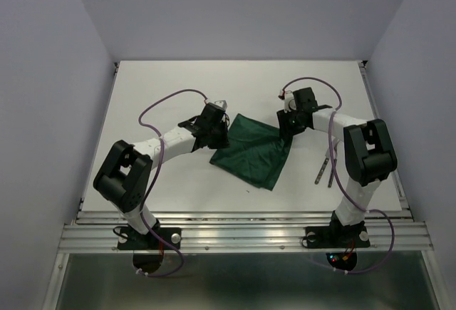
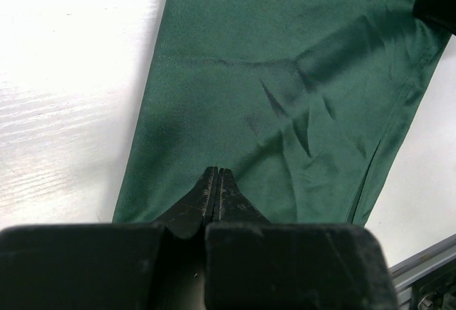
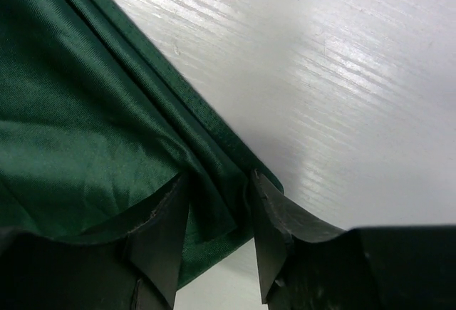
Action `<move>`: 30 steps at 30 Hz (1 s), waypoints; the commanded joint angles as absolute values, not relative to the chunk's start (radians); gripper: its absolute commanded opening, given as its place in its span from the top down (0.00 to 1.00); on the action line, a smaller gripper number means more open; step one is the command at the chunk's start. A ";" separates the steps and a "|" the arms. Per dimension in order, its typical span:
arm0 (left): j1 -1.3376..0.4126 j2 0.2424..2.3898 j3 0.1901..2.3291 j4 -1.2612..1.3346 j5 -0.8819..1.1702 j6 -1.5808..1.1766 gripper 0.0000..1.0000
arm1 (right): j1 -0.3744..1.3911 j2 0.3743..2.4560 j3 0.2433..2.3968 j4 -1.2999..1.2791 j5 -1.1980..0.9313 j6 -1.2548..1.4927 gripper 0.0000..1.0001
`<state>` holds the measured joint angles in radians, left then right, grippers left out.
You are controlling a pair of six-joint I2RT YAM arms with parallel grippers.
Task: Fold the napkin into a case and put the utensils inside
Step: Smooth out the lower triangle-folded napkin at the center of the board.
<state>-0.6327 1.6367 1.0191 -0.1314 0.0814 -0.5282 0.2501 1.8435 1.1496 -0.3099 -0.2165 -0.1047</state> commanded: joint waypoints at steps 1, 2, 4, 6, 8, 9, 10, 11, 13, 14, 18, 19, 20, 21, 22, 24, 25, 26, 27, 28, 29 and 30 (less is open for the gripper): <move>-0.629 1.618 1.019 -0.112 0.094 -0.518 1.00 | 0.258 1.859 1.172 -0.334 -0.169 -0.103 0.61; -0.629 1.620 1.017 -0.112 0.094 -0.518 1.00 | 0.258 1.858 1.173 -0.334 -0.167 -0.101 0.62; -0.629 1.620 1.016 -0.110 0.095 -0.518 1.00 | 0.258 1.853 1.172 -0.334 -0.169 -0.097 0.72; -0.629 1.620 1.014 -0.109 0.095 -0.518 1.00 | 0.267 1.852 1.172 -0.334 -0.167 -0.095 0.80; -0.629 1.621 1.012 -0.107 0.095 -0.518 1.00 | 0.267 1.850 1.172 -0.330 -0.170 -0.091 0.89; -0.629 1.621 1.011 -0.107 0.097 -0.518 1.00 | 0.267 1.848 1.173 -0.330 -0.169 -0.087 0.91; -0.629 1.621 1.011 -0.106 0.097 -0.518 1.00 | 0.267 1.847 1.175 -0.330 -0.169 -0.086 0.91; -0.629 1.621 1.009 -0.104 0.100 -0.518 1.00 | 0.267 1.845 1.175 -0.330 -0.169 -0.083 0.91; -0.629 1.620 1.009 -0.101 0.103 -0.518 1.00 | 0.267 1.842 1.177 -0.328 -0.163 -0.078 0.90; -0.629 1.621 1.008 -0.100 0.104 -0.518 1.00 | 0.267 1.836 1.177 -0.328 -0.163 -0.075 0.90; -0.629 1.623 1.006 -0.098 0.107 -0.518 1.00 | 0.267 1.800 1.166 -0.301 -0.144 -0.061 0.80; -0.629 1.624 1.005 -0.098 0.107 -0.518 1.00 | 0.267 1.790 1.160 -0.289 -0.131 -0.057 0.67; -0.629 1.624 1.006 -0.097 0.107 -0.517 1.00 | 0.267 1.783 1.160 -0.287 -0.106 -0.054 0.65; -0.629 1.626 1.006 -0.097 0.107 -0.517 1.00 | 0.267 1.775 1.160 -0.287 -0.092 -0.054 0.60; -0.629 1.626 1.006 -0.097 0.107 -0.517 1.00 | 0.276 1.770 1.161 -0.287 -0.077 -0.052 0.60; -0.629 1.626 1.003 -0.095 0.109 -0.517 1.00 | 0.276 1.763 1.157 -0.285 -0.055 -0.055 0.60; -0.629 1.626 1.005 -0.095 0.109 -0.517 1.00 | 0.276 1.760 1.155 -0.279 -0.051 -0.054 0.59; -0.629 1.628 1.006 -0.094 0.109 -0.517 1.00 | 0.276 1.759 1.151 -0.276 -0.052 -0.055 0.59; -0.629 1.629 1.006 -0.095 0.110 -0.517 1.00 | 0.276 1.759 1.149 -0.276 -0.055 -0.055 0.60; -0.629 1.629 1.008 -0.095 0.112 -0.517 1.00 | 0.276 1.764 1.149 -0.279 -0.058 -0.055 0.60; -0.629 1.629 1.008 -0.095 0.113 -0.517 1.00 | 0.287 1.766 1.150 -0.282 -0.058 -0.055 0.61; -0.629 1.629 1.006 -0.095 0.114 -0.517 1.00 | 0.287 1.767 1.149 -0.285 -0.063 -0.057 0.62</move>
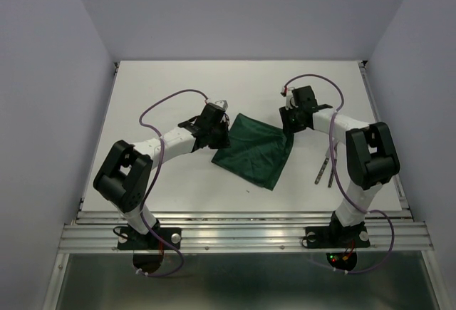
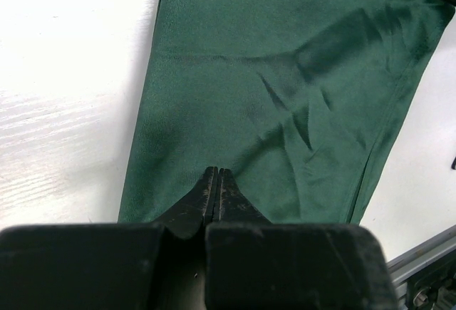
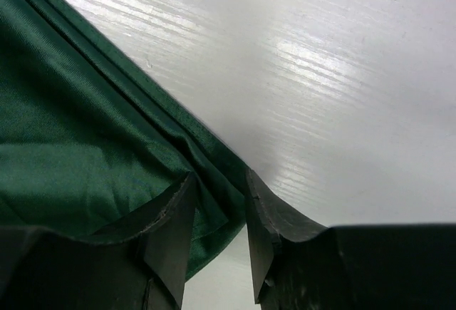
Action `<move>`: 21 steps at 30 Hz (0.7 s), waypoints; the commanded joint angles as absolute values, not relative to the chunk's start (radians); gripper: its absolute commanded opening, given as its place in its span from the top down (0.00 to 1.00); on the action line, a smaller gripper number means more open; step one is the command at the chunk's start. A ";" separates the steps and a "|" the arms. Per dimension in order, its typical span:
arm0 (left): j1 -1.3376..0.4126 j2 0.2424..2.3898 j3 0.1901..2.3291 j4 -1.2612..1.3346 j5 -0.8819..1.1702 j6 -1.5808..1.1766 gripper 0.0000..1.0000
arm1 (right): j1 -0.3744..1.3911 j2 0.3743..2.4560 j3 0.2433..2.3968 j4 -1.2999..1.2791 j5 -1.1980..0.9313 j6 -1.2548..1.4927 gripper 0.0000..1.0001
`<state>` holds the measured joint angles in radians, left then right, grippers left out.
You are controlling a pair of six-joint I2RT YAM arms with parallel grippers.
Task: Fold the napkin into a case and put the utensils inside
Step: Smooth out the lower triangle-folded napkin at the center of the board.
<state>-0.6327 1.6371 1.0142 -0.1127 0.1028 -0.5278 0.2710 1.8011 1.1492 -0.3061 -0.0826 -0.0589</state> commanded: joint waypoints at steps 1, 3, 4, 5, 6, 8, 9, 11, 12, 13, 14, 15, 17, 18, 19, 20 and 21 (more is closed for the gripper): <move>-0.629 1.629 1.008 -0.095 0.114 -0.518 1.00 | 0.287 1.766 1.147 -0.293 -0.064 -0.054 0.62; -0.629 1.628 1.008 -0.095 0.114 -0.517 1.00 | 0.296 1.760 1.143 -0.293 -0.057 -0.051 0.62; -0.629 1.629 1.008 -0.095 0.114 -0.517 1.00 | 0.296 1.753 1.140 -0.293 -0.057 -0.048 0.62; -0.629 1.631 1.009 -0.095 0.114 -0.517 1.00 | 0.296 1.749 1.129 -0.290 -0.060 -0.043 0.62; -0.627 1.632 1.011 -0.095 0.115 -0.517 1.00 | 0.305 1.734 1.124 -0.288 -0.061 -0.034 0.62; -0.629 1.634 1.012 -0.095 0.115 -0.517 1.00 | 0.305 1.715 1.102 -0.276 -0.060 -0.020 0.63; -0.629 1.637 1.012 -0.095 0.118 -0.517 1.00 | 0.305 1.698 1.094 -0.273 -0.061 -0.014 0.63; -0.629 1.637 1.014 -0.095 0.118 -0.517 1.00 | 0.305 1.686 1.077 -0.265 -0.054 -0.003 0.64; -0.630 1.637 1.014 -0.095 0.120 -0.517 1.00 | 0.305 1.675 1.072 -0.265 -0.043 -0.003 0.64; -0.629 1.638 1.015 -0.095 0.121 -0.515 1.00 | 0.305 1.672 1.069 -0.262 -0.041 -0.003 0.65; -0.630 1.641 1.014 -0.095 0.124 -0.515 1.00 | 0.305 1.671 1.065 -0.262 -0.035 0.030 0.65; -0.629 1.640 1.014 -0.095 0.124 -0.514 1.00 | 0.305 1.669 1.062 -0.264 -0.037 0.032 0.65; -0.629 1.643 1.014 -0.095 0.126 -0.514 1.00 | 0.305 1.667 1.052 -0.265 -0.038 0.040 0.66; -0.629 1.643 1.014 -0.095 0.126 -0.514 1.00 | 0.305 1.667 1.048 -0.265 -0.035 0.041 0.66; -0.629 1.644 1.012 -0.095 0.127 -0.512 1.00 | 0.305 1.669 1.045 -0.267 -0.035 0.044 0.65; -0.629 1.644 1.012 -0.095 0.127 -0.512 1.00 | 0.305 1.669 1.043 -0.270 -0.032 0.046 0.65; -0.629 1.644 1.012 -0.095 0.129 -0.512 1.00 | 0.305 1.670 1.040 -0.271 -0.026 0.049 0.65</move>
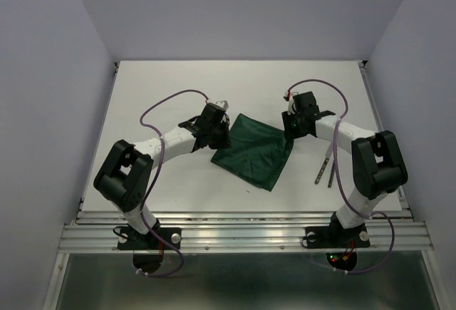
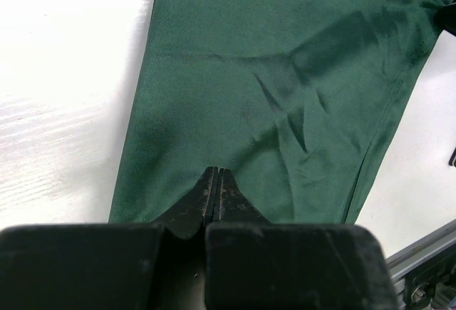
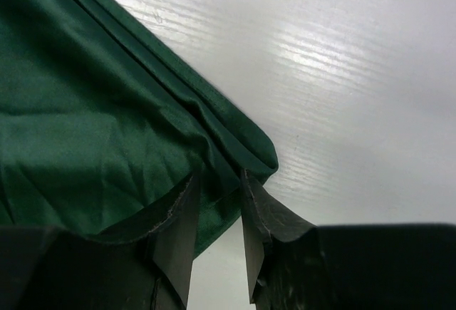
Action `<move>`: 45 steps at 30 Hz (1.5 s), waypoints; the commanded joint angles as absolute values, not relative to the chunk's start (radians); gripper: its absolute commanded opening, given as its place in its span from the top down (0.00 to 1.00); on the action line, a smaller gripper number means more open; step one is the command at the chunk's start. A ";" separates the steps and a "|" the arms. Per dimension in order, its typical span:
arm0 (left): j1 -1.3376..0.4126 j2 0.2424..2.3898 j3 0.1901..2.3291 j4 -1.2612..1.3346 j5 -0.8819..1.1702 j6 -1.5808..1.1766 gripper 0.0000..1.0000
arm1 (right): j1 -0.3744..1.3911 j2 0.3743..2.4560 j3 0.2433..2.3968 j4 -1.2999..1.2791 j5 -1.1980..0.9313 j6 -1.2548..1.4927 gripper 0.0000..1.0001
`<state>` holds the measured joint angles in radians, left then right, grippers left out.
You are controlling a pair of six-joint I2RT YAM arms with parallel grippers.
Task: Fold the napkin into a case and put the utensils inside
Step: Smooth out the lower triangle-folded napkin at the center of the board.
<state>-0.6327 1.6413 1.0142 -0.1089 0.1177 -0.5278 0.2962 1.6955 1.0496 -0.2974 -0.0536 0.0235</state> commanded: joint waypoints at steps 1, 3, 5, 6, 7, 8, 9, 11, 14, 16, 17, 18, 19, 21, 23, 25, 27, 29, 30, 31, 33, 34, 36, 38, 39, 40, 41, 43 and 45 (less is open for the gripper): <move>-0.630 1.646 1.012 -0.094 0.129 -0.512 1.00 | 0.305 1.672 1.032 -0.270 -0.023 0.051 0.65; -0.629 1.647 1.012 -0.094 0.132 -0.511 1.00 | 0.305 1.674 1.029 -0.270 -0.017 0.052 0.64; -0.630 1.649 1.012 -0.092 0.135 -0.511 1.00 | 0.305 1.683 1.026 -0.270 -0.009 0.052 0.64; -0.630 1.649 1.011 -0.092 0.135 -0.511 1.00 | 0.305 1.687 1.026 -0.268 -0.005 0.051 0.64; -0.630 1.648 1.012 -0.091 0.135 -0.509 1.00 | 0.305 1.690 1.029 -0.265 -0.005 0.051 0.64; -0.630 1.649 1.011 -0.092 0.135 -0.509 1.00 | 0.305 1.695 1.031 -0.265 -0.005 0.051 0.65; -0.630 1.649 1.011 -0.092 0.135 -0.509 1.00 | 0.305 1.700 1.032 -0.265 -0.005 0.049 0.66; -0.630 1.647 1.009 -0.091 0.133 -0.509 1.00 | 0.305 1.700 1.034 -0.262 -0.005 0.051 0.68; -0.630 1.646 1.003 -0.087 0.135 -0.511 1.00 | 0.305 1.695 1.032 -0.264 -0.011 0.049 0.74; -0.629 1.647 1.003 -0.087 0.133 -0.511 1.00 | 0.305 1.690 1.032 -0.264 -0.017 0.048 0.76; -0.630 1.647 1.003 -0.087 0.133 -0.511 1.00 | 0.305 1.690 1.032 -0.262 -0.018 0.048 0.76; -0.629 1.647 1.002 -0.086 0.135 -0.511 1.00 | 0.305 1.690 1.031 -0.262 -0.023 0.048 0.76; -0.629 1.649 1.003 -0.086 0.135 -0.511 1.00 | 0.305 1.692 1.032 -0.264 -0.025 0.046 0.80; -0.630 1.649 1.003 -0.086 0.133 -0.511 1.00 | 0.305 1.692 1.032 -0.264 -0.023 0.046 0.89; -0.629 1.649 1.002 -0.086 0.133 -0.511 1.00 | 0.305 1.683 1.034 -0.256 -0.017 0.049 0.99; -0.630 1.646 1.002 -0.086 0.132 -0.511 1.00 | 0.305 1.668 1.032 -0.241 -0.009 0.054 0.99; -0.629 1.647 1.003 -0.086 0.132 -0.511 1.00 | 0.305 1.638 1.031 -0.226 -0.005 0.058 0.99; -0.630 1.649 1.003 -0.086 0.132 -0.511 1.00 | 0.305 1.618 1.034 -0.206 -0.005 0.060 0.99; -0.629 1.648 1.005 -0.087 0.130 -0.511 1.00 | 0.305 1.606 1.037 -0.203 -0.005 0.061 0.99; -0.630 1.649 1.005 -0.087 0.130 -0.511 1.00 | 0.305 1.602 1.040 -0.195 -0.005 0.063 0.99; -0.630 1.646 1.006 -0.087 0.129 -0.511 1.00 | 0.305 1.600 1.057 -0.195 -0.005 0.063 0.99; -0.629 1.644 1.008 -0.087 0.129 -0.511 1.00 | 0.305 1.606 1.063 -0.195 -0.005 0.061 0.99; -0.630 1.646 1.009 -0.089 0.129 -0.511 1.00 | 0.305 1.620 1.083 -0.195 -0.005 0.057 0.99; -0.629 1.647 1.012 -0.092 0.129 -0.508 1.00 | 0.305 1.646 1.097 -0.198 -0.005 0.055 0.99; -0.630 1.647 1.012 -0.092 0.129 -0.508 1.00 | 0.305 1.655 1.106 -0.196 0.029 0.054 0.99; -0.630 1.649 1.011 -0.094 0.127 -0.506 1.00 | 0.305 1.676 1.111 -0.198 0.038 0.052 0.99; -0.630 1.648 1.011 -0.094 0.127 -0.506 1.00 | 0.305 1.689 1.117 -0.196 0.054 0.052 0.99; -0.629 1.647 1.009 -0.094 0.129 -0.506 1.00 | 0.305 1.719 1.121 -0.177 0.128 0.060 0.99; -0.629 1.649 1.006 -0.092 0.132 -0.508 1.00 | 0.305 1.739 1.124 -0.161 0.170 0.063 0.95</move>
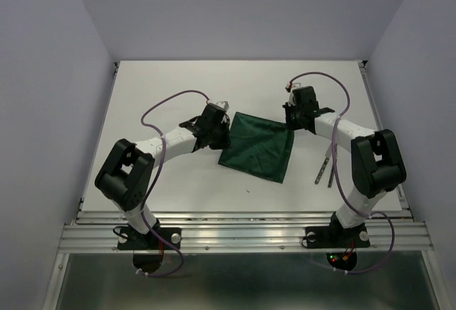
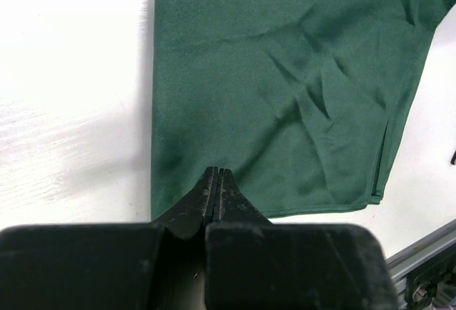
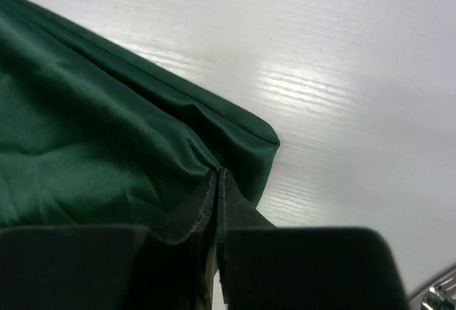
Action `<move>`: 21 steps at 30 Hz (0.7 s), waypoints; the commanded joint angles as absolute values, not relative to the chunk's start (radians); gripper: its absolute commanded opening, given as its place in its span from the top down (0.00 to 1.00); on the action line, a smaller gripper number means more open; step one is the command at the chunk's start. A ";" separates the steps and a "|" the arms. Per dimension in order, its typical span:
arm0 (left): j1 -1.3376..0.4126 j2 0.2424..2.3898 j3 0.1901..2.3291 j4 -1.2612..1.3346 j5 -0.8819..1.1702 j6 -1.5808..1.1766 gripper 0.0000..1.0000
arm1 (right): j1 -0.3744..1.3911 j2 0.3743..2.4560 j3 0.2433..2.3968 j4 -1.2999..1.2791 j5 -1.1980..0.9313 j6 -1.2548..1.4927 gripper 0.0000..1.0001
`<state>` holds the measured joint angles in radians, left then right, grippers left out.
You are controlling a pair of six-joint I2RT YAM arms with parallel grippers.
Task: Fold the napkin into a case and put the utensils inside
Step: Smooth out the lower triangle-folded napkin at the center of the board.
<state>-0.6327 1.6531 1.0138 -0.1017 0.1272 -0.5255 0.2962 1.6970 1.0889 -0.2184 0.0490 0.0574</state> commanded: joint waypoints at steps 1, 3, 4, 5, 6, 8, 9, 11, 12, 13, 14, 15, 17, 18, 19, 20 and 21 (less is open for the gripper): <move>-0.630 1.649 1.006 -0.094 0.133 -0.506 1.00 | 0.305 1.747 1.127 -0.153 0.204 0.067 0.86; -0.630 1.649 1.005 -0.092 0.135 -0.506 1.00 | 0.305 1.750 1.131 -0.134 0.236 0.080 0.72; -0.630 1.651 1.003 -0.092 0.135 -0.506 1.00 | 0.305 1.744 1.129 -0.129 0.241 0.086 0.64; -0.630 1.651 1.002 -0.091 0.138 -0.508 1.00 | 0.305 1.734 1.126 -0.114 0.247 0.092 0.61; -0.630 1.651 1.000 -0.089 0.144 -0.509 1.00 | 0.305 1.702 1.108 -0.103 0.258 0.109 0.56; -0.630 1.649 0.994 -0.087 0.147 -0.512 1.00 | 0.305 1.665 1.089 -0.081 0.258 0.127 0.49; -0.630 1.648 0.991 -0.086 0.149 -0.514 1.00 | 0.305 1.649 1.078 -0.081 0.250 0.144 0.48; -0.630 1.646 0.979 -0.084 0.149 -0.515 1.00 | 0.305 1.609 1.068 -0.084 0.213 0.167 0.49; -0.630 1.646 0.976 -0.084 0.149 -0.518 1.00 | 0.305 1.600 1.066 -0.092 0.197 0.176 0.50; -0.630 1.643 0.967 -0.090 0.141 -0.523 1.00 | 0.305 1.585 1.057 -0.097 0.166 0.204 0.58; -0.630 1.641 0.960 -0.092 0.140 -0.526 1.00 | 0.305 1.580 1.051 -0.100 0.146 0.215 0.64; -0.630 1.638 0.956 -0.094 0.132 -0.531 1.00 | 0.305 1.577 1.046 -0.104 0.131 0.239 0.72; -0.629 1.628 0.939 -0.094 0.130 -0.541 1.00 | 0.305 1.572 1.026 -0.103 0.081 0.267 0.92; -0.630 1.625 0.931 -0.091 0.127 -0.545 1.00 | 0.305 1.577 1.022 -0.103 0.069 0.291 0.96; -0.630 1.620 0.925 -0.084 0.126 -0.549 1.00 | 0.305 1.581 1.013 -0.098 0.048 0.302 0.99; -0.630 1.623 0.919 -0.084 0.120 -0.549 1.00 | 0.305 1.586 1.009 -0.097 0.037 0.311 0.99; -0.630 1.628 0.917 -0.084 0.112 -0.551 1.00 | 0.305 1.601 1.006 -0.094 0.032 0.319 0.99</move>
<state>-0.6327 1.6531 0.9398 -0.0940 0.1322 -0.5396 0.2966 1.5848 1.0302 -0.1253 0.1009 0.2489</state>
